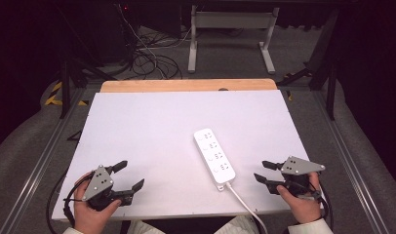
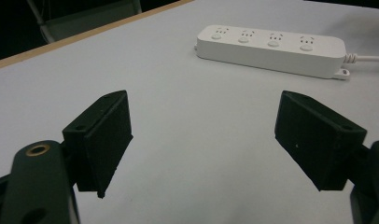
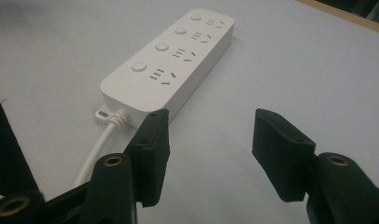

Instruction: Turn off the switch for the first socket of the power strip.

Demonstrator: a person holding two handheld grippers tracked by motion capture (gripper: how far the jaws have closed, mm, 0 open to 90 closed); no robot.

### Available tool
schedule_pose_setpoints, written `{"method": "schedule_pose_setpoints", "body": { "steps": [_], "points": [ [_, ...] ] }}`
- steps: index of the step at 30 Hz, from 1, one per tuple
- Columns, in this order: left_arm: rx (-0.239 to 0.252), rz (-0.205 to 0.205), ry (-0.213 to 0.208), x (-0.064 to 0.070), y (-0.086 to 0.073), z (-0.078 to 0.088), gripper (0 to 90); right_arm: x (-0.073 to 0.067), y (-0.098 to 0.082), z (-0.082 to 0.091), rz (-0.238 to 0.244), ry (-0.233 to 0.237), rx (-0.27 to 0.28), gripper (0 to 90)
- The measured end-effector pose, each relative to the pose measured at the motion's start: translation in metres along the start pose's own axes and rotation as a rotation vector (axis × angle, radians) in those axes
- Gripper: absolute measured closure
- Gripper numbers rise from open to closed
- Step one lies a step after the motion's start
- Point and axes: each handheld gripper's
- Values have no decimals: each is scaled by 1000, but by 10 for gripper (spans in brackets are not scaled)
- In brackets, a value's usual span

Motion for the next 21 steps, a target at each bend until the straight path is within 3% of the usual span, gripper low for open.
{"method": "schedule_pose_setpoints", "body": {
  "steps": [8, 21],
  "points": [
    [-1, 9, 1, 1, 0, 0, 191, 0, 18, -3, -25, 35, 3, 498],
    [-3, 13, 8, 0, 0, 1, 191, -10, 48, -23, 11, 98, 4, 502]
  ]
}}
Point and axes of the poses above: each handheld gripper's, and its own axes: z roughly backward along the jaws, y roughly out of its top, x roughly to its right, and after that the axes turned 8 degrees about -y, right-handed
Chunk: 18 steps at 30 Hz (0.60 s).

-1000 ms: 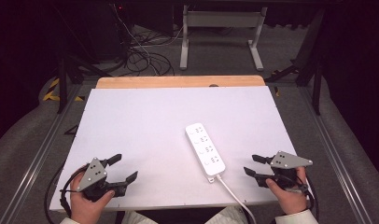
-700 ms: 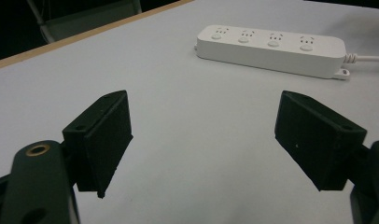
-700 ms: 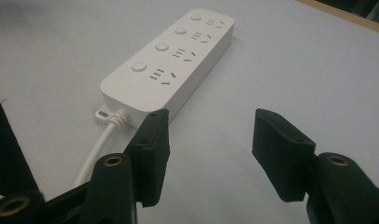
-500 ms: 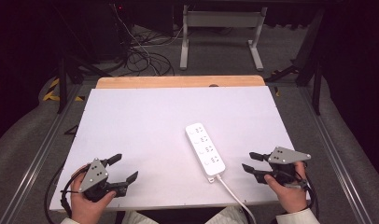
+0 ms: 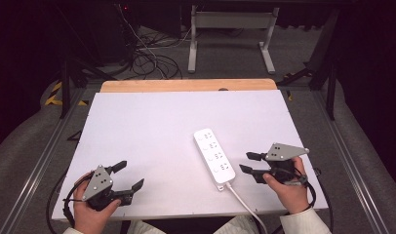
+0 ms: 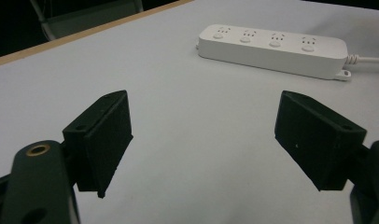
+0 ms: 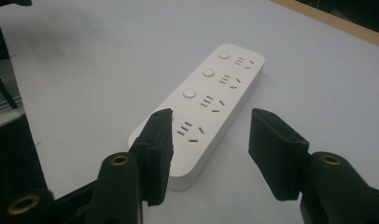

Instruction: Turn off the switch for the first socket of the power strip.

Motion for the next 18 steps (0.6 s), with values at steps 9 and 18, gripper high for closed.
{"method": "schedule_pose_setpoints", "body": {
  "steps": [9, 18],
  "points": [
    [-6, -6, 2, 0, 0, 0, 191, -5, 14, -12, 3, 38, 3, 501],
    [-9, -8, 0, 0, 0, 0, 191, -11, 27, -25, 26, 55, 1, 501]
  ]
}}
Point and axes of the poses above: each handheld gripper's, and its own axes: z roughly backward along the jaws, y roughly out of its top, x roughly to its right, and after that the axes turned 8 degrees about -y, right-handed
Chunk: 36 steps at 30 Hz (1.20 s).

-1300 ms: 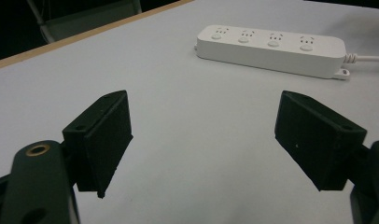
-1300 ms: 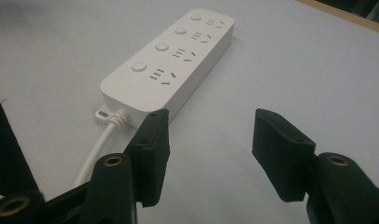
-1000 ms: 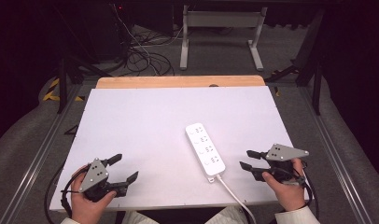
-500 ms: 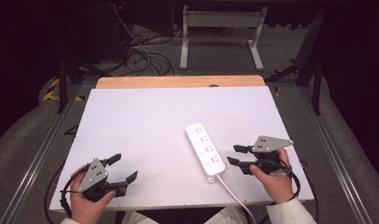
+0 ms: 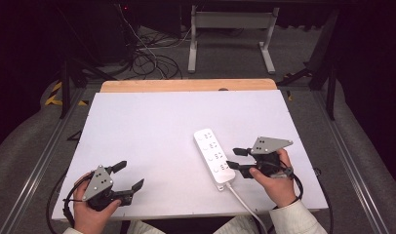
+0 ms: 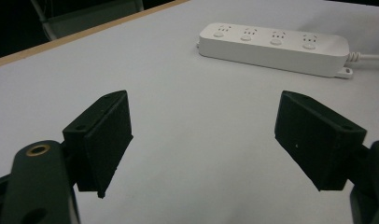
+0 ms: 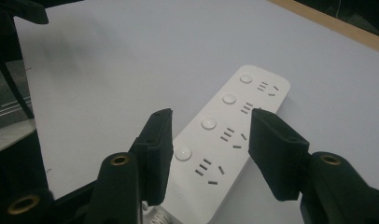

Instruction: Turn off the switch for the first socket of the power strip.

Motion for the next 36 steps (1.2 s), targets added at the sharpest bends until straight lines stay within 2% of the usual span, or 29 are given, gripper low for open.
{"method": "schedule_pose_setpoints", "body": {
  "steps": [17, 25, 26, 27, 28, 29, 30, 32, 36],
  "points": [
    [-1, 0, -2, 0, 0, 0, 191, -5, 16, -23, 14, 32, -6, 501],
    [-1, -3, -1, 0, 0, 1, 191, -4, 15, -29, 8, 33, -5, 505],
    [-3, -2, -1, 0, 0, 0, 191, -4, 15, -29, 0, 27, 1, 604],
    [-3, -2, -1, 0, 0, 0, 191, -4, 15, -29, 0, 27, 1, 604],
    [-3, -3, -1, 0, 0, 0, 191, -4, 15, -31, -13, 34, -4, 756],
    [-3, -3, -1, 0, 0, 0, 191, -4, 15, -31, -13, 34, -4, 756],
    [-3, -8, 3, 0, 0, 0, 191, -4, 14, -34, -18, 44, -21, 870],
    [-3, -8, 3, 0, 0, 0, 191, -4, 13, -39, -18, 59, -38, 900],
    [-4, -7, 2, 0, 0, 0, 191, -5, 11, -44, -9, 71, -73, 900]
  ]
}}
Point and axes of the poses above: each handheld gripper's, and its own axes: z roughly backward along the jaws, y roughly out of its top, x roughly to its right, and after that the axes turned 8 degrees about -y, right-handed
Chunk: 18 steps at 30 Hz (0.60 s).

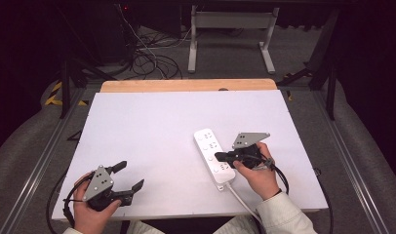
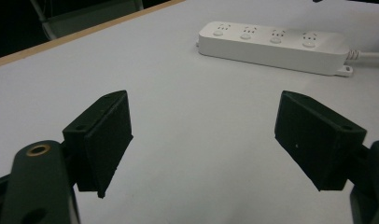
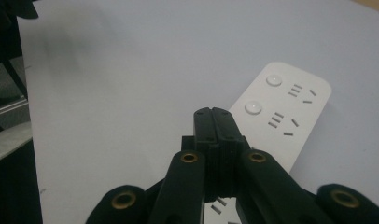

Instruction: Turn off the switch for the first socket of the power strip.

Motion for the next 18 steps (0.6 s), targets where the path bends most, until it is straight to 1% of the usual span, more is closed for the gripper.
{"method": "schedule_pose_setpoints", "body": {
  "steps": [1, 3, 5, 6, 10, 11, 12, 14, 15, 18],
  "points": [
    [0, -1, 1, 0, 0, 0, 191, -1, 0, -3, 8, 2, -34, 900],
    [-1, -1, 1, 0, 0, 0, 192, -1, -1, -5, 12, 3, -44, 900],
    [-1, -1, 1, 0, 0, 0, 192, -2, -1, -7, 18, 0, -69, 900],
    [-1, -1, 1, 0, 0, 0, 192, -3, -1, -10, 24, -1, -92, 900],
    [-1, 0, 2, 0, 0, 0, 193, -5, -1, -15, 37, -3, -128, 900],
    [-1, 0, 2, 0, 0, 0, 193, -5, -1, -15, 37, -3, -128, 900],
    [-2, -2, 2, 0, 0, 0, 192, -5, -1, -17, 41, -4, -149, 900],
    [-2, 0, 1, 0, 0, 0, 193, -6, -2, -18, 40, -6, -153, 900],
    [0, 2, 1, 0, 0, 0, 193, -6, -3, -20, 42, -2, -170, 900],
    [-1, 2, 1, 0, 0, 0, 193, -7, -3, -23, 50, 0, -190, 900]
  ]
}}
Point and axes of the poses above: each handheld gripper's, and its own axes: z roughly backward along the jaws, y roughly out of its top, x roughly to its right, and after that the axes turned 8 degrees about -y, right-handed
